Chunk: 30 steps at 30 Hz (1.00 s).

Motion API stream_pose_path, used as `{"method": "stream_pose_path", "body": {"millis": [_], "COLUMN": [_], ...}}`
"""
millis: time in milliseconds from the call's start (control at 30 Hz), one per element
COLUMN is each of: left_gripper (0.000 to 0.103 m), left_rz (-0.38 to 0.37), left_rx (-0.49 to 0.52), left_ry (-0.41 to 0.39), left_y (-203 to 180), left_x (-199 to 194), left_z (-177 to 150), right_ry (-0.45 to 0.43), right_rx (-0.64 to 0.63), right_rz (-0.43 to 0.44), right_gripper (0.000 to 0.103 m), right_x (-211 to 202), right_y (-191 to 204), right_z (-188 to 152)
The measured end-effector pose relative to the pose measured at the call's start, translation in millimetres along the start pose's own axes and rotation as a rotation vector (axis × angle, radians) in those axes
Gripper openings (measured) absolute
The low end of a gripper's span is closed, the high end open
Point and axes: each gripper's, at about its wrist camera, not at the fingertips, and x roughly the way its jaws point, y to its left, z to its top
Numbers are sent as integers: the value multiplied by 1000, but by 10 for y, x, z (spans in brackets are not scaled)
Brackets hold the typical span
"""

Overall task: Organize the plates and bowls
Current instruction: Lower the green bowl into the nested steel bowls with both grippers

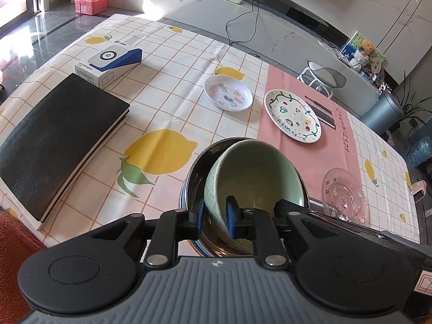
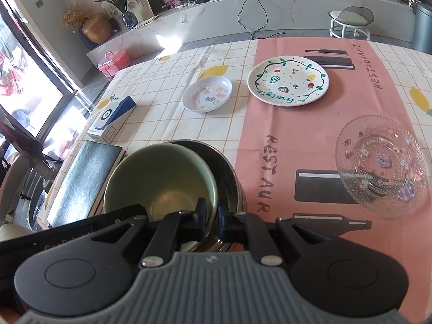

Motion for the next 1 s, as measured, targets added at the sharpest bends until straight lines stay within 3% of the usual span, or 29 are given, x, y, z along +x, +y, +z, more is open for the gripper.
{"method": "stream_pose_path", "body": {"millis": [200, 533, 633, 900, 967, 1000], "left_gripper": [22, 22, 27, 35, 40, 42], "left_rz": [-12, -24, -12, -70, -82, -85], "left_rx": [-16, -42, -65, -175, -192, -197], "left_ry": [15, -68, -82, -73, -74, -75], "left_y": [37, 116, 184, 431, 466, 479], "left_x": [1, -168, -177, -126, -118, -108], "left_z": [17, 92, 100, 57, 43, 35], "right_ry": [-5, -20, -22, -58, -74, -87], "right_rx": [-102, -216, -241, -174, -126, -89], "right_rz": [-40, -111, -123, -49, -24, -11], "right_gripper": [6, 4, 5, 9, 15, 24], "right_x": [52, 134, 141, -51, -129, -182], "right_y": [92, 208, 228, 106, 35, -21], "right_z": [40, 66, 60, 146, 153, 148]}}
